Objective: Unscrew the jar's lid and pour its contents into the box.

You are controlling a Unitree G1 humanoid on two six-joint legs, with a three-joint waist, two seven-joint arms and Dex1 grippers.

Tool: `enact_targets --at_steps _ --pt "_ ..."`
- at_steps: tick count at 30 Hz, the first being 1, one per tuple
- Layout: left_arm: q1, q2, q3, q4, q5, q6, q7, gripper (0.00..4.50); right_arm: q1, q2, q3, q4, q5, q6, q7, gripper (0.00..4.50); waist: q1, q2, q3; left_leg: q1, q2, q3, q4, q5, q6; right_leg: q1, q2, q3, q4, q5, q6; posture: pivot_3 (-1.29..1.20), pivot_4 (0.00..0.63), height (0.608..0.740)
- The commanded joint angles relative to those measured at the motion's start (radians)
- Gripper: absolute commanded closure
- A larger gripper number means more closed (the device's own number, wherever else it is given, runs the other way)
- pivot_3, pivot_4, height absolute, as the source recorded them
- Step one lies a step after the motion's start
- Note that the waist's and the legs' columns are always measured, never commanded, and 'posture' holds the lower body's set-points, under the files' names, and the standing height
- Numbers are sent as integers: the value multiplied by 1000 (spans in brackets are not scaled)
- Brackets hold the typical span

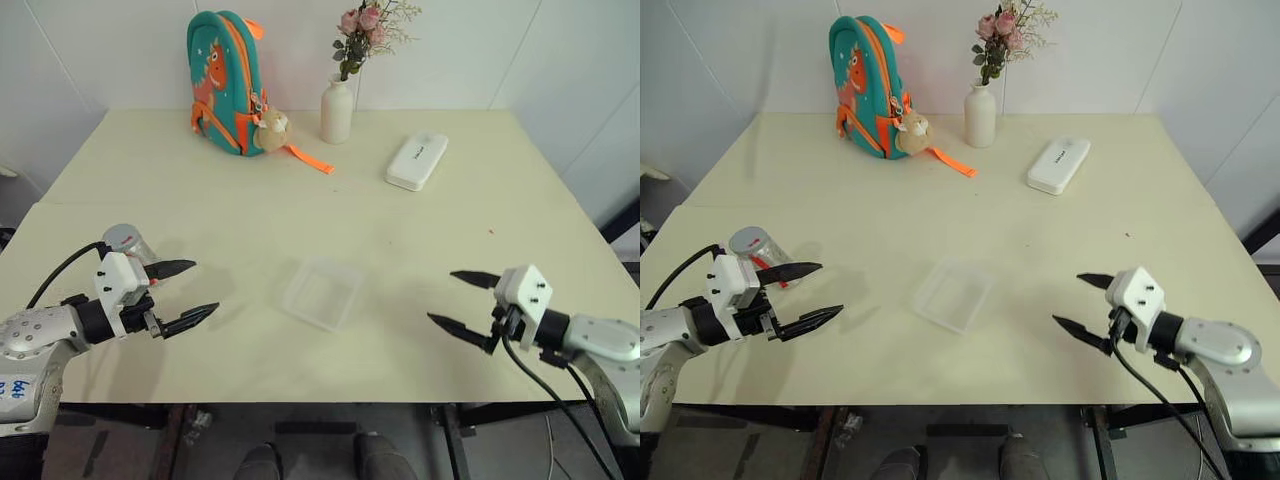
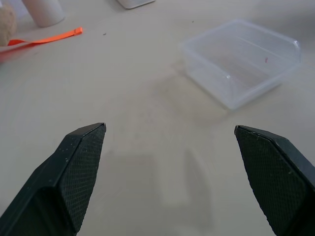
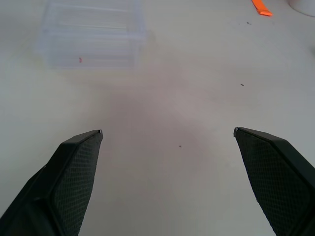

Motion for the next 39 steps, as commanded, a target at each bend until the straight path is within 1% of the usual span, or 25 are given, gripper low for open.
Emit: enact_targets --at_steps 1,3,6,7,9,10,11,12,14,15,16,18,21,23,26,28,31,35,39 --pt "-18 5 -5 -11 8 -12 2 42 -81 -3 4 9 13 -9 -1 0 -2 0 0 0 0 0 0 0 0 0 0 0 0 0 0 0 150 740" --pt "-8 -8 -8 -22 15 -14 17 42 -133 5 31 55 3 -24 13 0 -3 0 0 1 0 0 0 1 0 1 0 1 0 1 -1 0 150 740" --pt "95 -54 32 -133 9 6 93 42 -217 20 81 122 -2 -39 46 0 -5 -1 0 1 0 0 0 2 0 1 0 1 -1 2 -2 0 150 740" --pt "149 -85 58 -189 7 10 136 42 -254 32 99 148 -1 -41 54 0 -5 -1 1 1 0 0 0 2 0 1 0 1 -1 2 -1 0 150 740" --pt "287 -171 128 -318 9 28 243 42 -344 73 145 205 3 -45 76 0 -14 -2 1 1 1 0 0 1 0 1 0 1 -1 2 0 0 150 740" --pt "336 -205 153 -364 14 34 284 42 -376 88 162 227 4 -47 86 0 -21 -3 1 1 1 1 0 1 0 1 0 1 0 2 0 0 150 740" --pt "386 -250 180 -408 16 41 335 42 -408 105 180 246 5 -51 102 0 -18 -3 2 0 1 1 0 1 0 0 0 2 -1 2 0 0 150 740" --pt "415 -278 196 -435 18 47 369 42 -427 115 190 259 5 -55 114 0 -17 -3 2 0 1 0 0 1 0 0 0 1 0 2 0 0 150 740" --pt "462 -371 246 -501 4 78 496 42 -472 141 215 278 11 -55 141 0 -13 -3 2 0 1 0 0 1 0 0 0 0 0 2 0 0 150 740" --pt "481 -442 248 -532 36 81 584 42 -521 167 235 295 21 -55 165 0 -9 -4 2 0 1 0 0 1 0 0 0 1 0 2 0 0 150 740" --pt "494 -491 248 -553 62 84 645 42 -556 187 248 307 27 -55 182 0 -8 -4 2 0 1 0 1 1 0 1 0 0 0 2 0 0 150 740" --pt "494 -540 224 -556 112 74 702 42 -606 217 265 311 39 -52 209 0 -4 -4 2 1 0 0 4 1 0 2 0 1 -1 4 2 0 150 740" --pt "386 -551 201 -444 205 49 800 42 -671 240 289 309 60 -36 264 0 12 -5 3 0 0 0 7 1 0 3 1 1 -1 4 0 0 150 740" --pt "308 -544 192 -363 233 36 836 42 -693 248 292 315 56 -37 267 0 18 -6 3 0 0 0 10 2 0 4 1 1 -2 0 -9 0 150 740" --pt "191 -530 181 -266 245 22 857 42 -714 266 275 317 60 -24 237 0 10 -9 2 -1 0 0 13 2 0 6 1 1 -4 2 -11 0 150 740" --pt "113 -501 171 -191 252 18 856 42 -713 285 272 302 63 -17 210 0 8 -9 2 -2 -1 0 13 2 0 6 1 1 -6 3 -9 0 150 740" --pt "49 -480 166 -118 254 12 864 42 -696 302 274 271 60 -10 186 0 5 -9 2 -2 0 0 11 2 0 3 1 1 -2 10 3 0 150 740" --pt "6 -445 172 -51 263 3 867 42 -648 309 273 202 69 12 150 0 4 -9 2 -2 0 0 5 2 0 0 1 1 -2 9 1 0 150 740" --pt "-36 -402 209 44 248 -13 870 42 -598 307 263 151 67 28 110 0 6 -9 2 -2 1 0 1 2 -1 -2 1 0 -2 7 1 0 150 740"
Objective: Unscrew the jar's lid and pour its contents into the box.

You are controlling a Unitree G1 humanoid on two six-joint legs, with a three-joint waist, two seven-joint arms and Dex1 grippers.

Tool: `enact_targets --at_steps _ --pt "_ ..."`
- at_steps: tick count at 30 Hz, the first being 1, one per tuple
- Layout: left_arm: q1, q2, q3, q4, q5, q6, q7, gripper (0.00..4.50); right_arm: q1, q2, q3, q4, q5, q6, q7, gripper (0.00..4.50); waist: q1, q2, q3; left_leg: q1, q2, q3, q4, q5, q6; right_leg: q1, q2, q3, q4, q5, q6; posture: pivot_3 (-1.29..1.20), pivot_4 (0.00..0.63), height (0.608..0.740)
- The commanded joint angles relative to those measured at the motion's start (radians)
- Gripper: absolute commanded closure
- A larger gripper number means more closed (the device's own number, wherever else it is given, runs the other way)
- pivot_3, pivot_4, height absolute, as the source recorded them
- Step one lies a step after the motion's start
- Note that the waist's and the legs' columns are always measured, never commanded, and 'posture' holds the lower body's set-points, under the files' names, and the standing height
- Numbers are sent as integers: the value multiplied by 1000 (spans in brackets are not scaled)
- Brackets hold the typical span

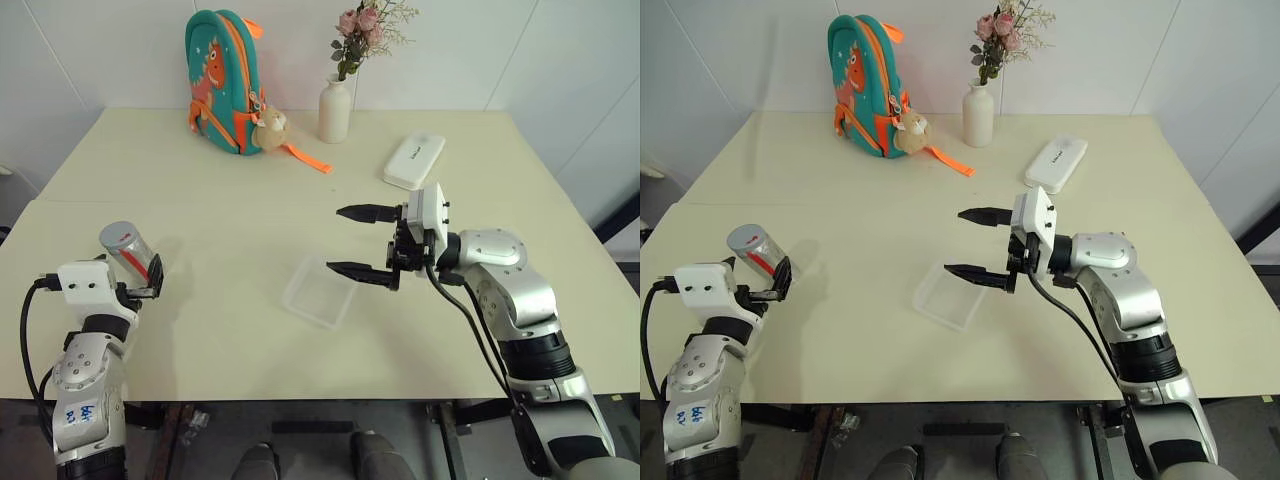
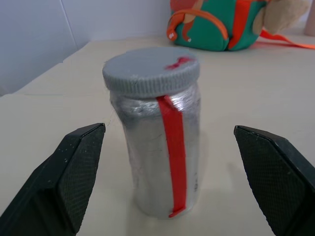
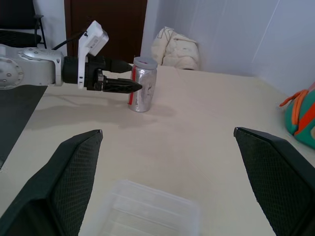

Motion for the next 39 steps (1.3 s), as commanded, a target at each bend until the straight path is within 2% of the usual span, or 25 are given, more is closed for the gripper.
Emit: enact_targets --at_steps 1,7,19,23,28,31,34,39 --pt "-47 51 48 77 -9 -42 4 42 29 -3 -32 -72 20 6 -42 0 1 0 0 0 0 0 0 0 0 0 0 0 0 0 0 0 150 740" --pt "-130 107 -12 238 10 -124 -70 42 60 -10 -41 -89 14 7 -78 0 2 0 0 0 0 0 0 1 -1 0 0 0 0 0 0 0 150 740" --pt "-239 129 -70 397 7 -189 -102 42 95 -10 -42 -131 18 18 -128 0 1 0 0 0 0 0 -1 1 -2 0 0 0 0 0 0 0 150 740" --pt "-223 134 -74 385 0 -179 -117 863 89 -10 -44 -127 16 15 -132 0 2 0 0 0 0 0 -1 1 -1 0 0 -1 0 0 0 0 150 740" --pt "-169 147 -65 318 -16 -146 -144 2472 96 -8 -43 -128 17 16 -144 0 0 0 0 0 0 0 -1 1 -1 0 0 0 0 0 0 0 150 740" --pt "-144 155 -62 217 -55 -111 -179 2521 103 -6 -40 -133 17 20 -150 0 2 0 0 0 0 0 -1 1 -1 0 0 -1 0 0 0 0 150 740" --pt "-174 206 -96 22 -158 -5 -286 2521 78 4 -50 -137 37 63 -182 0 2 -3 2 0 0 0 -1 1 -2 0 0 -1 0 0 0 0 150 740" --pt "-266 298 -170 -118 -366 228 -475 2521 -39 39 -40 -175 118 276 -274 0 2 -2 2 0 0 -1 -1 2 -4 0 0 -1 1 0 0 0 150 740"
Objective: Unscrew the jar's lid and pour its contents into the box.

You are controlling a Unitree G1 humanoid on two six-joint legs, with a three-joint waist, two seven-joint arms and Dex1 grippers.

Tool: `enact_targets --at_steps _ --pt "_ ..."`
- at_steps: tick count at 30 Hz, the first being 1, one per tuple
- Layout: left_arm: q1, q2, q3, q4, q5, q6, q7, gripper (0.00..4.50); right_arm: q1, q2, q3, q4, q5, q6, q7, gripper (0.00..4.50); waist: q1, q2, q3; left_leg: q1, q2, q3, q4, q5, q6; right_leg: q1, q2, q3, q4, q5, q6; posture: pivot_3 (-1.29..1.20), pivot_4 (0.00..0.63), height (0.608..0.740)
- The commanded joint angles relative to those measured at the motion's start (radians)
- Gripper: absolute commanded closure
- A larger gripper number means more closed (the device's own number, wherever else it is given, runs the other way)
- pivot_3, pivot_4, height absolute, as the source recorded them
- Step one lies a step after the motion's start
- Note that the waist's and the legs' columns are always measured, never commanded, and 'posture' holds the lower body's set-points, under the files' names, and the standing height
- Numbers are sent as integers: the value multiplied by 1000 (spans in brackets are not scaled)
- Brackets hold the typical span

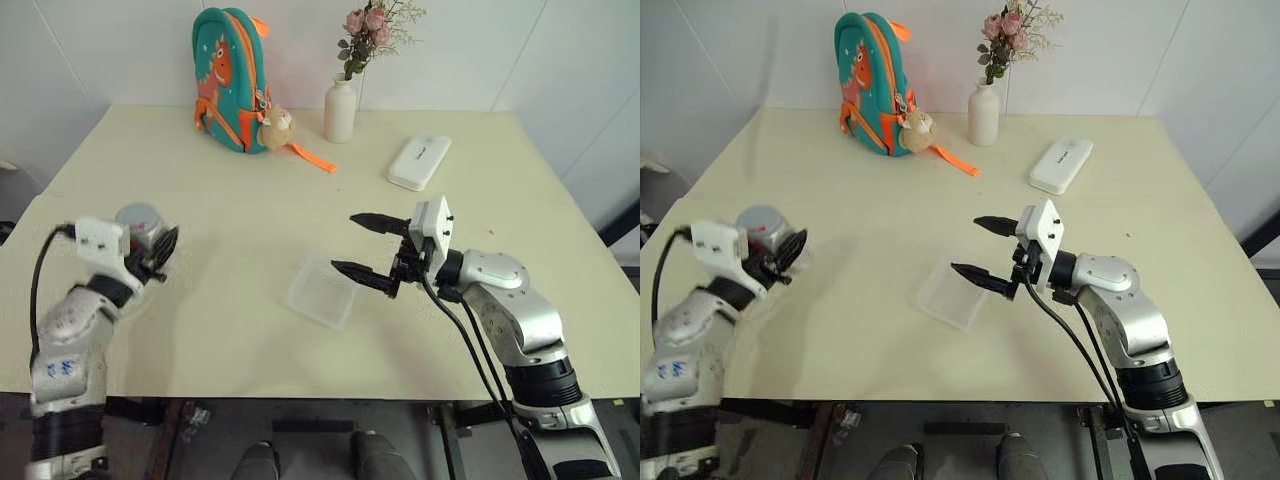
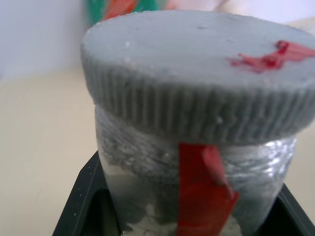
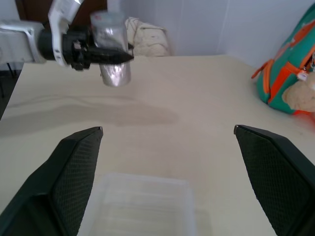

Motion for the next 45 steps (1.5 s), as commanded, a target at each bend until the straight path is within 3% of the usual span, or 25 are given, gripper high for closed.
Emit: enact_targets --at_steps 1,8,14,29,33,45 --pt "-43 36 -63 -91 -138 142 -126 2521 -92 39 -20 -77 96 141 -66 0 -4 1 0 0 0 0 0 0 0 0 0 0 0 0 0 0 150 740" --pt "-172 54 -234 -45 -221 314 -327 2521 -281 165 17 -25 163 320 -165 0 -23 2 0 -6 1 -1 -3 0 0 -9 1 0 3 -1 -2 0 150 740" --pt "-225 6 -308 27 -165 273 -385 2521 -320 199 66 7 125 340 -164 0 -29 2 0 -10 1 -1 -3 0 0 -15 1 0 3 -2 -2 0 150 740" --pt "-247 -9 -341 68 -92 221 -455 2521 -310 187 111 8 88 336 -116 0 -28 2 0 -16 1 -1 -2 2 1 -19 1 -1 4 -1 -2 0 150 740" --pt "-252 -15 -337 74 -85 218 -460 2521 -309 181 119 18 75 326 -101 879 -28 2 0 -16 1 -1 -2 2 1 -19 1 -1 5 -1 -2 0 150 740" --pt "-255 -22 -334 64 -85 226 -462 2521 -277 180 141 16 49 319 -75 879 -28 2 0 -16 1 -1 -2 3 1 -20 1 -1 7 -1 -2 0 150 740"
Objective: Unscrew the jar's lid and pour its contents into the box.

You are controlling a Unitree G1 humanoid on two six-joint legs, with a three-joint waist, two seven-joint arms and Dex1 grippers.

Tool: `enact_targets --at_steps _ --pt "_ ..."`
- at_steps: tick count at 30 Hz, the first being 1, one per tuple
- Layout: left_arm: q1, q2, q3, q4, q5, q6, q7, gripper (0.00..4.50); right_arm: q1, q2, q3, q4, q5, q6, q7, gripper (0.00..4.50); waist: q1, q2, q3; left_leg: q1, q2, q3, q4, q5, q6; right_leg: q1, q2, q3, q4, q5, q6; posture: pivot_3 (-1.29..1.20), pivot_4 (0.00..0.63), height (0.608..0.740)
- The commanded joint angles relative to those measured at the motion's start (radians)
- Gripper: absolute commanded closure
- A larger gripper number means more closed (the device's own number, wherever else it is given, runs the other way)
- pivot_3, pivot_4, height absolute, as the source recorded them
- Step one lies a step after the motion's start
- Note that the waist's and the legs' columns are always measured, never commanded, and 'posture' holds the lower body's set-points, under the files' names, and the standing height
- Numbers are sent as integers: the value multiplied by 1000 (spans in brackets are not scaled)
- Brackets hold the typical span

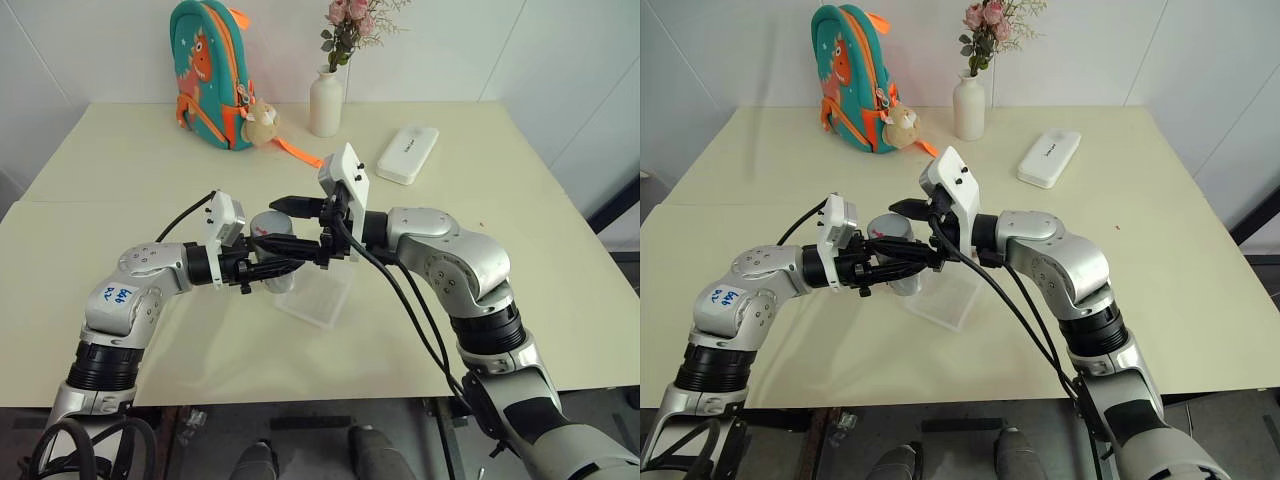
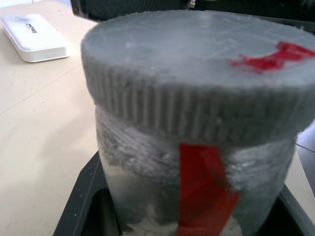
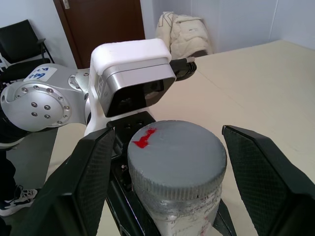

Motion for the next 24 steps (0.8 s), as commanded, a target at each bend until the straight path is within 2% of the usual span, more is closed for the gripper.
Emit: enact_targets --at_steps 1,6,9,10,11,17,21,24 --pt "-29 -1 14 -23 -3 -13 -9 2521 7 3 10 -19 -4 -16 12 879 0 0 0 0 0 0 0 0 0 0 0 0 0 0 0 0 150 740" --pt "-31 0 14 -22 -1 -13 -11 2521 4 11 8 -11 -7 -24 20 879 0 0 0 0 0 0 0 1 0 0 0 0 2 0 0 0 150 740" --pt "-27 2 13 -26 1 -14 -12 2521 -6 27 -6 5 -14 -38 8 1426 0 0 0 0 0 0 0 1 0 0 0 0 2 0 0 0 150 740" --pt "-24 3 13 -28 1 -14 -12 2521 -7 28 -8 6 -14 -40 12 1803 0 0 0 0 0 0 0 1 0 0 0 0 3 0 0 0 150 740" --pt "-21 3 14 -29 2 -14 -12 2521 -8 29 -11 4 -10 -44 18 1966 0 0 0 0 0 0 0 1 0 -1 0 0 3 0 0 0 150 740" --pt "1 17 8 -29 12 -30 -34 2521 1 41 -28 -11 33 -38 52 1964 -1 0 0 0 0 0 0 1 0 -1 0 0 3 0 0 0 150 740" --pt "-19 47 -11 10 19 -91 -150 2521 -5 9 -20 -11 100 -36 202 1964 0 0 0 0 0 0 0 1 0 -1 0 0 3 0 0 0 150 740" --pt "-66 66 -34 51 21 -157 -290 2521 -37 -68 36 36 81 -102 426 1964 2 0 0 0 -1 0 1 1 0 -1 0 0 3 0 0 0 150 740"
